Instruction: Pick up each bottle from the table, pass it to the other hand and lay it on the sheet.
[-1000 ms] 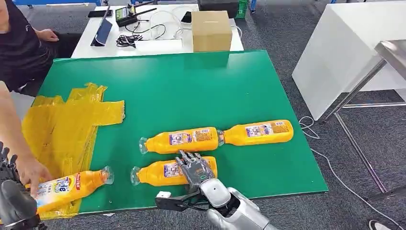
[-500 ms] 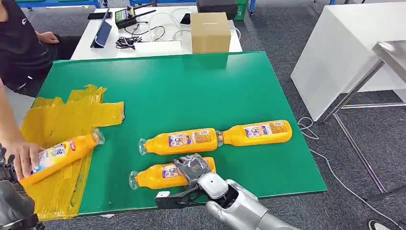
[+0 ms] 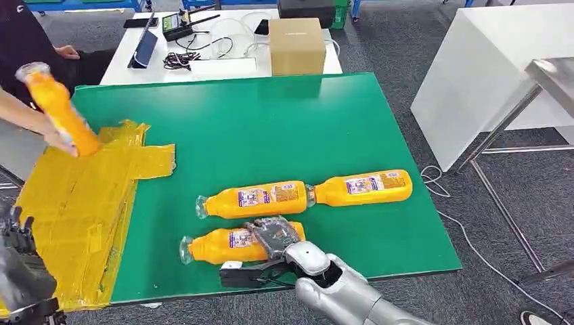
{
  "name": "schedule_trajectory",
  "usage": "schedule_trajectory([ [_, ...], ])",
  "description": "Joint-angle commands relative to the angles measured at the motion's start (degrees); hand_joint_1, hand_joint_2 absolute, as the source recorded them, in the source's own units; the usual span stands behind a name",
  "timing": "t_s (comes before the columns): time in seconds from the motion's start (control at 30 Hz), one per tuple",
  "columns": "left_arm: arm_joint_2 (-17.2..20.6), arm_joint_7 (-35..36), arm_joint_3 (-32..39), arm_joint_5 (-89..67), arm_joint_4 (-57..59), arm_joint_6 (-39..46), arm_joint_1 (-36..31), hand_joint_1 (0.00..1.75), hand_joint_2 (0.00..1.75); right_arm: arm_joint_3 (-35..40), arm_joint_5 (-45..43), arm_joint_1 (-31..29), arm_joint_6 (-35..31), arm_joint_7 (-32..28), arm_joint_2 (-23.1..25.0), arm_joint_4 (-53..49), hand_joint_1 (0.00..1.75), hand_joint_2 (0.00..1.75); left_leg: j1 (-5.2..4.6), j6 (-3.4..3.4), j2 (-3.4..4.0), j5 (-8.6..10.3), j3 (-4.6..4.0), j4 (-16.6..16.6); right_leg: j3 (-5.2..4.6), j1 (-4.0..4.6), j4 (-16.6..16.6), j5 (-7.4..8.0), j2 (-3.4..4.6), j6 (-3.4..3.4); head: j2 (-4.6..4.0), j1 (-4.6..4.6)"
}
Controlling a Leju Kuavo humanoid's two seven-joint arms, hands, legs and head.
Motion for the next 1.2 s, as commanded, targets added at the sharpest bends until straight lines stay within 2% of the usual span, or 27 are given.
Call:
schedule_trajectory([
  [0.03,-1.1,5.0,-6.2,11.1,-1.3,-7.0,5.6,0.0,1.75,-11.1,-10.0,10.5,-14.6,-10.8,0.0,-25.3,1.75,1.75,0.0,-0.06,-0.05,-0.1,-0.14,0.1,-0.14,0.0,0.1,-0.1,-0.05,0.02,0.0,0.0],
  [0.2,0.5,4.7,-14.5,12.1,-4.2,-6.9,7.1,0.0,1.75,-12.0,-9.1,9.7,-18.6,-12.0,1.5,-29.6,1.75,1.75,-0.01,0.01,-0.14,0.03,-0.52,0.1,-0.44,-0.02,0.1,-0.04,-0.1,0.05,0.0,-0.02],
  [0.37,1.5,2.9,-17.7,10.0,-3.7,-3.8,5.4,0.0,1.75,-12.9,-10.3,7.1,-19.2,-11.8,2.8,-25.3,1.75,1.75,-0.01,-0.01,-0.14,0.07,-0.55,0.1,-0.45,0.0,0.0,0.01,-0.09,0.03,0.0,-0.02],
  [0.67,2.7,3.4,-20.9,11.3,-2.7,-4.4,3.7,0.0,1.75,-13.5,-11.0,2.0,-20.1,-11.3,5.0,-19.2,1.75,1.75,0.0,-0.01,-0.06,0.07,-0.49,0.0,-0.42,0.0,0.0,0.04,0.01,0.03,0.0,-0.02],
  [0.83,3.0,5.0,-23.6,13.0,-1.4,-4.8,0.8,0.0,1.75,-9.4,-4.1,-3.3,-21.1,-7.9,8.5,-10.9,1.75,1.75,-0.01,-0.01,-0.01,0.09,-0.49,0.0,-0.44,-0.02,0.0,0.07,0.06,0.03,0.0,-0.02],
  [0.97,2.9,6.9,-24.3,16.7,-1.6,-5.6,-0.5,0.0,1.75,-4.9,2.1,-5.0,-22.7,-5.9,10.8,-6.5,1.75,1.75,0.0,-0.04,0.05,0.08,-0.45,0.0,-0.42,0.0,0.0,0.08,0.11,0.02,0.0,-0.02],
  [1.07,2.9,6.9,-24.3,16.7,-1.6,-5.6,-0.5,0.0,1.75,-4.9,2.1,-5.0,-22.7,-5.9,10.8,-6.5,1.75,1.75,0.01,-0.04,0.03,0.05,-0.4,0.0,-0.35,0.01,0.0,0.04,0.09,0.01,0.0,-0.02],
  [1.17,3.1,8.8,-23.5,22.9,-1.8,-8.0,-0.6,0.0,1.75,-1.7,7.9,-6.2,-24.0,-3.7,11.8,-4.0,1.71,1.75,0.02,-0.04,0.01,0.04,-0.38,0.0,-0.32,0.01,0.0,0.02,0.07,0.03,0.0,-0.02],
  [1.2,3.1,9.5,-23.3,24.5,-1.9,-8.5,-0.8,0.0,1.75,-0.7,9.3,-6.5,-24.0,-3.1,12.3,-3.0,1.75,1.75,0.01,-0.03,0.0,0.04,-0.4,0.0,-0.33,0.01,0.0,0.03,0.07,0.03,0.0,-0.02],
])
